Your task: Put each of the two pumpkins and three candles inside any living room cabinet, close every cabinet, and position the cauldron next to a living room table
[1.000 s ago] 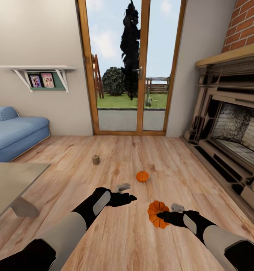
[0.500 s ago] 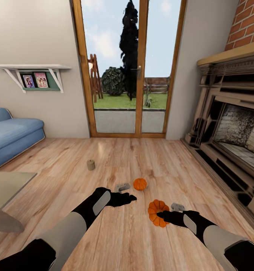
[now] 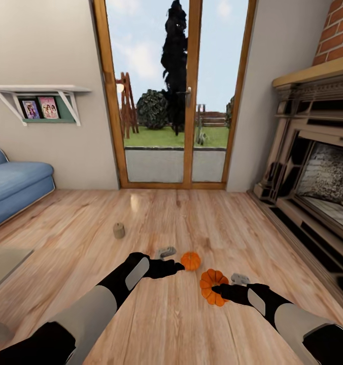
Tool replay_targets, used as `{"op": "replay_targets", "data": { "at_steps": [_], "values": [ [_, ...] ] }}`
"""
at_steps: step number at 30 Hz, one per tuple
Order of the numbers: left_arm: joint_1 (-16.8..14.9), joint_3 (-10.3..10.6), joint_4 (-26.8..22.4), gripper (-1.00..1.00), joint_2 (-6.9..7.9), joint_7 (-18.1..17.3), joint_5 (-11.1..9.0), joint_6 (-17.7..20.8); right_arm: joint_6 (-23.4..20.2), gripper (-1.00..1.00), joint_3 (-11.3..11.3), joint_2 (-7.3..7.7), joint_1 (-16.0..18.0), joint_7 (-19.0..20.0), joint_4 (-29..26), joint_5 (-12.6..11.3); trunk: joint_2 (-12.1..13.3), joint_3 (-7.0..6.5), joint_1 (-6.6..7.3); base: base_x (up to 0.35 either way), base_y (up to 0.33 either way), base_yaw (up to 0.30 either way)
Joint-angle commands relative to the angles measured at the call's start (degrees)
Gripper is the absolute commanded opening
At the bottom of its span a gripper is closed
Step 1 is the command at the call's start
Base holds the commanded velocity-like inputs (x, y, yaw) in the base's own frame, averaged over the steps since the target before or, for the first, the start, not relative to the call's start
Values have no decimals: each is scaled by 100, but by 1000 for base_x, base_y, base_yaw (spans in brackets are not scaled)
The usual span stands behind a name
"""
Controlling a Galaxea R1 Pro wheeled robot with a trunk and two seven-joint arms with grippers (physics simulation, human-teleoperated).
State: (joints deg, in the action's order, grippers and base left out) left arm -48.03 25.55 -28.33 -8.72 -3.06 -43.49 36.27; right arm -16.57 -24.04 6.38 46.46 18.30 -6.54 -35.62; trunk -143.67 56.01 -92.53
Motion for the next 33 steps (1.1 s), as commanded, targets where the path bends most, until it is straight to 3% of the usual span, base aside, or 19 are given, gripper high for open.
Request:
{"op": "replay_targets", "data": {
  "at_steps": [1,27,33],
  "values": [
    [-4,11,1,100,2,-19,16,11,-31,-100,4,3,3,14,-13,-50,-2,5,-2,335,0,0],
    [-4,15,2,100,0,-23,16,11,-31,-100,12,7,3,25,-14,-50,-2,5,-2,332,-123,0],
    [-4,19,2,100,3,-35,18,29,-42,-100,21,13,3,45,-165,-50,-2,5,-2,112,-25,0]
  ]
}}
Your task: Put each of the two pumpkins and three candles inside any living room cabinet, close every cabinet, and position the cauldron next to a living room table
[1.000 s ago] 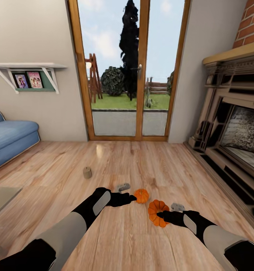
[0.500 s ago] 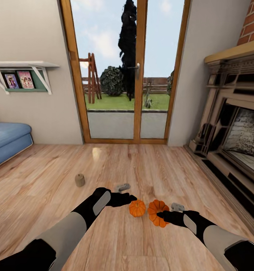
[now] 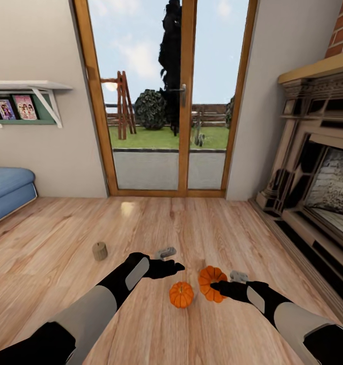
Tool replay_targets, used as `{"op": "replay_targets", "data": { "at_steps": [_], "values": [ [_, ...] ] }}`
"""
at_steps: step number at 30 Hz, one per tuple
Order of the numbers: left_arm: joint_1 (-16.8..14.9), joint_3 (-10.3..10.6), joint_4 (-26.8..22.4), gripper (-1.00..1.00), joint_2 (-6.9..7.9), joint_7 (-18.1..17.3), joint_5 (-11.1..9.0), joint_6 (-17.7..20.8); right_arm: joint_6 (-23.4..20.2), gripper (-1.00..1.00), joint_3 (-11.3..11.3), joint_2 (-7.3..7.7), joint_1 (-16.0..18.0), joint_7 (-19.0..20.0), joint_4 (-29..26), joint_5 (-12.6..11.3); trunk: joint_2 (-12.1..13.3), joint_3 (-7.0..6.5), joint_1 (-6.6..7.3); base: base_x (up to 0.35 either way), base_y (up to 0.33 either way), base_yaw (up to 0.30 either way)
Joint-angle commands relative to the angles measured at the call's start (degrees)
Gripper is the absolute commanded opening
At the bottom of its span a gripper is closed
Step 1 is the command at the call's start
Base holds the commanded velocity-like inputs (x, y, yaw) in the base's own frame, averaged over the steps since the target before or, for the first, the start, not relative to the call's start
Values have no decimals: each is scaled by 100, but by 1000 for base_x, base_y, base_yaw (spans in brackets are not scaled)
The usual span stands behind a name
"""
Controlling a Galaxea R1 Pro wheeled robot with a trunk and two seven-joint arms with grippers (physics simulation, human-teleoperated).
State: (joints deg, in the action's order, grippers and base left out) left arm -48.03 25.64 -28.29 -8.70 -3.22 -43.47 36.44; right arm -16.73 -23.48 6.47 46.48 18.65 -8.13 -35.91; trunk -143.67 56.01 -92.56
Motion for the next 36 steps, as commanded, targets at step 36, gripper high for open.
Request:
{"op": "replay_targets", "data": {
  "at_steps": [36],
  "values": [
    [-39,-15,621,100,104,-883,-10,290,-2902,-100,1244,920,53,23,-2953,-41,-2,6,1,3,-1,0]
  ]
}}
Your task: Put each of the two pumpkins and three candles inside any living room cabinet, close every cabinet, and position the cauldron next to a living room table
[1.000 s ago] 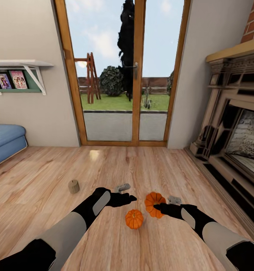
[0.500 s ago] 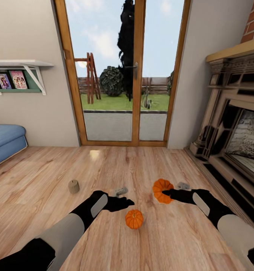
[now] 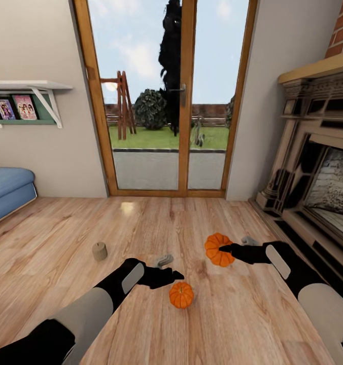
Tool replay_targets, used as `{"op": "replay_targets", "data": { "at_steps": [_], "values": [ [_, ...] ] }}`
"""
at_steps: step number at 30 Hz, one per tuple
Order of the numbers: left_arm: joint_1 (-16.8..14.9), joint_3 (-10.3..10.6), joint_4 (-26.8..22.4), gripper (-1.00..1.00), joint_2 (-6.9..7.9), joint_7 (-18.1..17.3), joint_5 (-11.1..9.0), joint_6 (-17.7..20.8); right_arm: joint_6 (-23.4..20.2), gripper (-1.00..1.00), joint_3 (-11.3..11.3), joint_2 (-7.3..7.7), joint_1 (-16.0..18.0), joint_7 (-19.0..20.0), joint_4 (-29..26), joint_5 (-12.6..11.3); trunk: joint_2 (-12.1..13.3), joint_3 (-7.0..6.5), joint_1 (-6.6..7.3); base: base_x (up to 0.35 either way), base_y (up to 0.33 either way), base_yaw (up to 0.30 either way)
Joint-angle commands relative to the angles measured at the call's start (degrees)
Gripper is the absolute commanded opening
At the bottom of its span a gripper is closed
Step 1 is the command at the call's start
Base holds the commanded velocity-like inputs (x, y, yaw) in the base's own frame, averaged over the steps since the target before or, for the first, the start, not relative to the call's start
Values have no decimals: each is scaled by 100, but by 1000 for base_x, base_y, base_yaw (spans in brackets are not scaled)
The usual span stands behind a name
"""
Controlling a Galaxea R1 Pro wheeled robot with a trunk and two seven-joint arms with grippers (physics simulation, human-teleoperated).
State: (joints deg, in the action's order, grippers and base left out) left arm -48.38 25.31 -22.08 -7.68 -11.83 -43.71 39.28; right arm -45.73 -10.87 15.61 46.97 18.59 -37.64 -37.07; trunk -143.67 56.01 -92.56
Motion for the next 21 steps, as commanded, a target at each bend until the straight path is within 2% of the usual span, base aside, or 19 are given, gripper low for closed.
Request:
{"op": "replay_targets", "data": {
  "at_steps": [1,7,9,11,21],
  "values": [
    [-5,18,2,100,3,-15,15,7,-34,-100,-18,6,4,27,-26,79,-2,6,1,0,0,0],
    [-13,23,373,100,-5,6,26,-18,-164,-100,5,32,-4,12,-191,92,-2,6,1,75,16,0],
    [-13,24,476,100,-9,8,26,-30,-164,-100,3,151,-4,8,-196,93,-2,6,1,293,42,0],
    [-14,27,661,100,-20,5,23,-44,-151,-100,-4,422,-4,22,-199,93,-2,6,1,320,14,0],
    [-57,33,687,100,-22,-43,19,-31,-163,-100,-44,478,-10,5,-200,106,-2,6,1,332,1,0]
  ]
}}
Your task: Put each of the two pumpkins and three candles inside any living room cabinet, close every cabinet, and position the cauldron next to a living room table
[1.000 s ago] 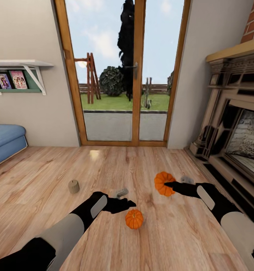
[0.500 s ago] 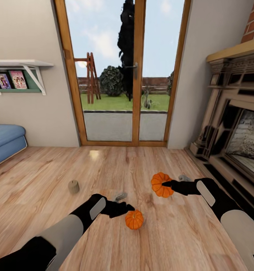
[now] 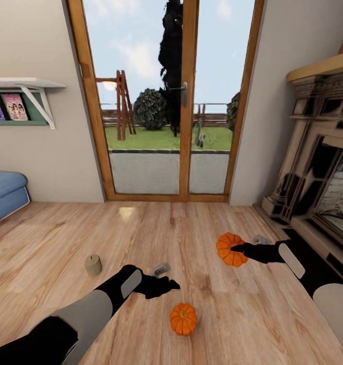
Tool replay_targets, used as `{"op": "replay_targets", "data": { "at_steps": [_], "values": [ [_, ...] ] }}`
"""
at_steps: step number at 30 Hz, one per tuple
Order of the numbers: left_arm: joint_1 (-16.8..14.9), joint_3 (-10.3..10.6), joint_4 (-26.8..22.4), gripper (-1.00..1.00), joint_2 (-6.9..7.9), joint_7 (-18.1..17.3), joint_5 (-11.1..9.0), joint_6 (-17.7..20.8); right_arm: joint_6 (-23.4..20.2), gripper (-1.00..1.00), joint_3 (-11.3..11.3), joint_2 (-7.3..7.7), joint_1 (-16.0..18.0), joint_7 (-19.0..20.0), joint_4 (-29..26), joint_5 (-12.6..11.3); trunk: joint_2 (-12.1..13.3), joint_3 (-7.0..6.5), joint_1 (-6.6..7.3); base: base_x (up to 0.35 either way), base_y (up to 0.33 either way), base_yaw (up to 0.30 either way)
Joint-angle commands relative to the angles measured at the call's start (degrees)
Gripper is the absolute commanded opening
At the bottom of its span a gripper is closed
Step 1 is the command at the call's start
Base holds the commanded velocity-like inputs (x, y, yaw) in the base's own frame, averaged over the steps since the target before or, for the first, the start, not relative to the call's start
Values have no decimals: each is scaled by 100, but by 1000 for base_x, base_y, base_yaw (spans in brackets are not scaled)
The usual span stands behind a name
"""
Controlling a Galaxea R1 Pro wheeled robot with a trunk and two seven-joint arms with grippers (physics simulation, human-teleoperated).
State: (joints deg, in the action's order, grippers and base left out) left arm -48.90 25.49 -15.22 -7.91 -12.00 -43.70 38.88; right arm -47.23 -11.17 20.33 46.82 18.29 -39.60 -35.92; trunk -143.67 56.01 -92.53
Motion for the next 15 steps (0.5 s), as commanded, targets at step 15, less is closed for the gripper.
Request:
{"op": "replay_targets", "data": {
  "at_steps": [15],
  "values": [
    [-7,26,-3,100,-8,-656,36,803,-14,-100,-50,-46,-13,38,-4,-15,-4,28,-5,94,0,0]
  ]
}}
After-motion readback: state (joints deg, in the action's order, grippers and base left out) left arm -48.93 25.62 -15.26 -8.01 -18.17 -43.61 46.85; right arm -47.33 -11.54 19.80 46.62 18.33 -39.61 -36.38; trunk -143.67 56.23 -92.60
